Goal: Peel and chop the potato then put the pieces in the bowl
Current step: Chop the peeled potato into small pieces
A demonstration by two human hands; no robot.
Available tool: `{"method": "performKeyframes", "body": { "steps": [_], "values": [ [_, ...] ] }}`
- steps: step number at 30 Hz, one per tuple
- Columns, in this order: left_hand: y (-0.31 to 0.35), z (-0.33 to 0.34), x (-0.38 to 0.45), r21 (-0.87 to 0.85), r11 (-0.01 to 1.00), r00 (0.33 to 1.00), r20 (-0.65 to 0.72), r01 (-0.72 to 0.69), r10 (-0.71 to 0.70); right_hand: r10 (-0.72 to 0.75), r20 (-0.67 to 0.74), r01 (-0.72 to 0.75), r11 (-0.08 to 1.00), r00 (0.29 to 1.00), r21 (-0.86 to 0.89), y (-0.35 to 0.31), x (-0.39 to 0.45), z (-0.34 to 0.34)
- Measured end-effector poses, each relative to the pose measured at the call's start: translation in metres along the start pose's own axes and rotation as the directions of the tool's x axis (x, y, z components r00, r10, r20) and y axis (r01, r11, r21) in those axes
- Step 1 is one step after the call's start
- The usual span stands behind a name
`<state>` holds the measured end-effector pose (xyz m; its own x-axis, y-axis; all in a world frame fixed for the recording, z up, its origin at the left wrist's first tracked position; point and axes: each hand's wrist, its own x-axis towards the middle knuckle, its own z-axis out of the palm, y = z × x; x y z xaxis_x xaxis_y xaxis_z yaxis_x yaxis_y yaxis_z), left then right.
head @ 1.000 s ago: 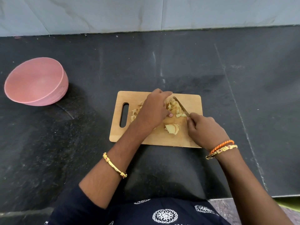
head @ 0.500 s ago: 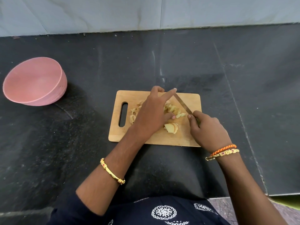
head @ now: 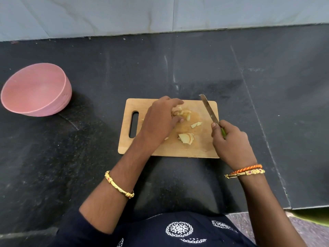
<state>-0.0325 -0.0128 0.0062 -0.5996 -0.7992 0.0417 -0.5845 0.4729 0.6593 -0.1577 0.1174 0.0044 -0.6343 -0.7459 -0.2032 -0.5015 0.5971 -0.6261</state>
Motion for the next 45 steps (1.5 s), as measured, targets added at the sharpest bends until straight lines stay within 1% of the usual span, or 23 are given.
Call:
{"method": "performKeyframes", "body": {
  "steps": [2,3,4,5,7,8,9,10,11,15,17,19,21,23,25,27,29,33,36,39,45],
  "values": [
    [0.004,-0.009,0.000,0.004,1.000,1.000,0.010,-0.008,0.008,-0.002,0.047,0.002,1.000,0.999,0.008,-0.005,0.000,-0.001],
    [0.006,-0.015,0.000,0.025,0.999,0.999,0.039,-0.030,0.029,-0.001,0.072,0.001,1.000,0.997,0.008,-0.006,0.001,0.000],
    [0.008,-0.019,-0.001,0.035,0.998,0.993,0.110,-0.055,0.051,0.000,0.088,0.000,1.000,0.996,0.008,-0.007,0.001,0.001],
    [0.010,-0.022,-0.003,0.023,0.997,0.973,0.219,-0.077,0.070,-0.001,0.097,0.000,1.000,0.995,0.006,-0.008,0.001,0.002],
    [0.013,-0.020,-0.010,-0.001,0.993,0.886,0.452,-0.121,0.109,-0.006,0.099,0.006,1.000,0.995,0.001,-0.008,0.000,0.004],
    [0.013,-0.016,-0.013,0.017,0.987,0.837,0.532,-0.160,0.127,-0.010,0.099,0.010,1.000,0.995,0.001,-0.008,0.000,0.004],
    [0.012,-0.011,-0.015,0.044,0.978,0.802,0.581,-0.202,0.139,-0.013,0.100,0.013,1.000,0.995,0.002,-0.008,0.000,0.005],
    [0.011,-0.006,-0.016,0.069,0.970,0.786,0.601,-0.233,0.145,-0.017,0.104,0.017,1.000,0.994,0.004,-0.008,0.000,0.006],
    [0.009,-0.003,-0.016,0.085,0.965,0.783,0.604,-0.247,0.147,-0.020,0.110,0.020,1.000,0.994,0.006,-0.007,0.000,0.007],
    [0.012,0.000,-0.009,0.100,0.959,0.801,0.577,-0.263,0.160,-0.025,0.136,0.023,1.000,0.990,0.015,-0.007,0.001,0.009],
    [0.014,0.003,-0.007,0.117,0.963,0.844,0.514,-0.243,0.151,-0.026,0.135,0.022,0.999,0.991,0.030,-0.006,0.002,0.009],
    [0.016,0.006,-0.009,0.126,0.974,0.909,0.398,-0.188,0.124,-0.025,0.129,0.020,0.999,0.991,0.042,-0.005,0.003,0.008],
    [0.017,0.013,-0.013,0.126,0.984,0.964,0.248,-0.127,0.093,-0.022,0.124,0.016,0.999,0.992,0.047,-0.004,0.004,0.008],
    [0.020,0.021,-0.018,0.114,0.992,0.995,0.093,-0.057,0.046,-0.020,0.128,0.015,0.999,0.992,0.044,-0.005,0.004,0.008],
    [0.022,0.027,-0.023,0.081,0.997,1.000,0.005,-0.005,0.004,-0.023,0.138,0.018,0.999,0.990,0.039,-0.006,0.002,0.009],
    [0.021,0.029,-0.027,0.042,0.999,1.000,-0.013,0.015,-0.014,-0.029,0.139,0.022,0.998,0.990,0.051,-0.005,-0.003,0.011],
    [0.018,0.027,-0.030,0.001,1.000,1.000,0.007,0.021,-0.021,-0.027,0.145,0.017,0.998,0.989,0.064,-0.002,-0.010,0.013],
    [0.013,0.025,-0.034,0.013,1.000,0.997,0.066,-0.029,0.028,-0.007,0.138,0.003,0.999,0.990,0.033,0.004,-0.026,0.015],
    [0.012,0.030,-0.037,0.004,0.998,0.998,0.007,-0.067,0.067,-0.020,0.109,0.023,0.999,0.994,-0.027,0.005,-0.032,0.019],
    [0.013,0.035,-0.036,-0.009,0.998,0.995,-0.081,-0.062,0.061,-0.037,0.090,0.044,0.996,0.995,-0.077,0.004,-0.032,0.023],
    [0.015,0.039,-0.030,-0.042,0.999,0.988,-0.155,-0.023,0.016,-0.025,0.085,0.028,0.999,0.996,-0.041,0.001,-0.033,0.021]
  ]
}}
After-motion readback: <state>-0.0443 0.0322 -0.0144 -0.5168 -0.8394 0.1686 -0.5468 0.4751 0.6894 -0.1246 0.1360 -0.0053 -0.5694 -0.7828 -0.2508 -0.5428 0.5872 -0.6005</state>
